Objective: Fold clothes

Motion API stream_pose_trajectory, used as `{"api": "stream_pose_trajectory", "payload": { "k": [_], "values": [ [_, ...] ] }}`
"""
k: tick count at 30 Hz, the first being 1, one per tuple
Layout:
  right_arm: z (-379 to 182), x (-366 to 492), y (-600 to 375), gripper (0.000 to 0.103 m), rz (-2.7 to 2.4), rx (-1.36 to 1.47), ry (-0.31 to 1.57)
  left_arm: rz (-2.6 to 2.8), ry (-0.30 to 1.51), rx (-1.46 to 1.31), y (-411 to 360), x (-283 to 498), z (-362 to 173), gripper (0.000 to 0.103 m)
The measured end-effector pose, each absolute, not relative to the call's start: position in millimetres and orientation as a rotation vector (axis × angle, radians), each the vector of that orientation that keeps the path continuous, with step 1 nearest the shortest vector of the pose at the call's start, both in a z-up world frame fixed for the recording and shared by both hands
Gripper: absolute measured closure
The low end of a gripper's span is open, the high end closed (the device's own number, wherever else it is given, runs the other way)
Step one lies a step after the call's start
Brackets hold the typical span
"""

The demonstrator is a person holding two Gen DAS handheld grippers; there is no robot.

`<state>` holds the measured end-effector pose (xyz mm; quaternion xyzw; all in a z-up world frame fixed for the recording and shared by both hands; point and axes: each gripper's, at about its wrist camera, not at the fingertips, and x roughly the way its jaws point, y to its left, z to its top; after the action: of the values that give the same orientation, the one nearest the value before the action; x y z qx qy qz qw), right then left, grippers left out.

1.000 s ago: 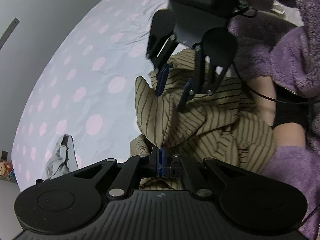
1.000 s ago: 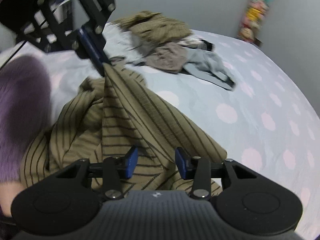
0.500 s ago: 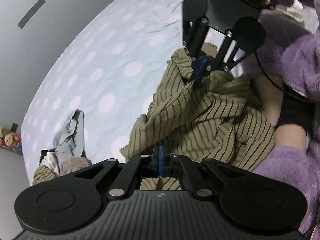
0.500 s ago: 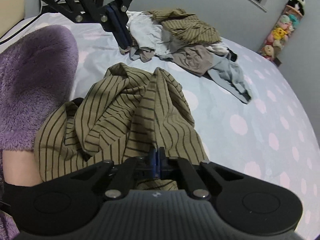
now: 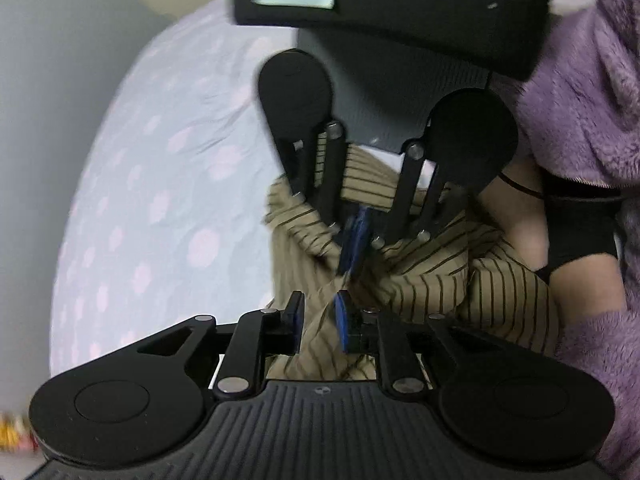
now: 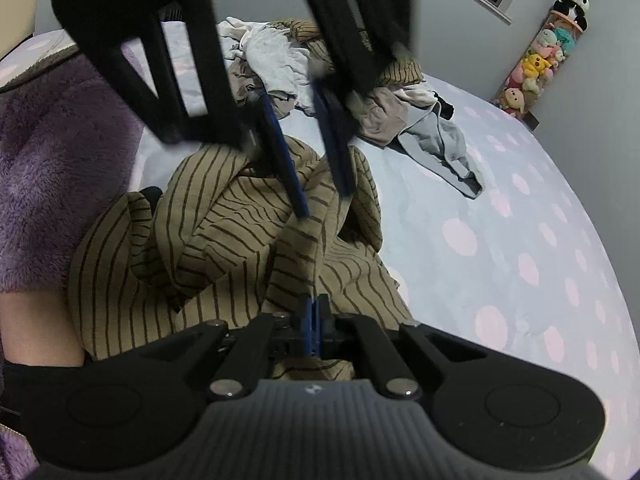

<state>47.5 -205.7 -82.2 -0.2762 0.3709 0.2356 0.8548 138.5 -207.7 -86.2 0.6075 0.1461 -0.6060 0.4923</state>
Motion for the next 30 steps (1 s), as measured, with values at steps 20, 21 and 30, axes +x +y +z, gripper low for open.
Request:
{"api": "stream_pose_trajectory", "payload": {
  "k": [20,21,30],
  "values": [
    [-86,48,-228,0.094,0.498,-0.475,0.707,-1.368,0.576,1.604,-231,162,-127,0.103],
    [-86,47,-230,0.092,0.493,-0.463,0.709,-1.339,0.584,1.593,-227,164,-126,0.103],
    [-90,38,-285,0.077,0.354,-0.379,0.79,-1.179,0.673,1.457,-173,193,-118,0.103]
  ]
}}
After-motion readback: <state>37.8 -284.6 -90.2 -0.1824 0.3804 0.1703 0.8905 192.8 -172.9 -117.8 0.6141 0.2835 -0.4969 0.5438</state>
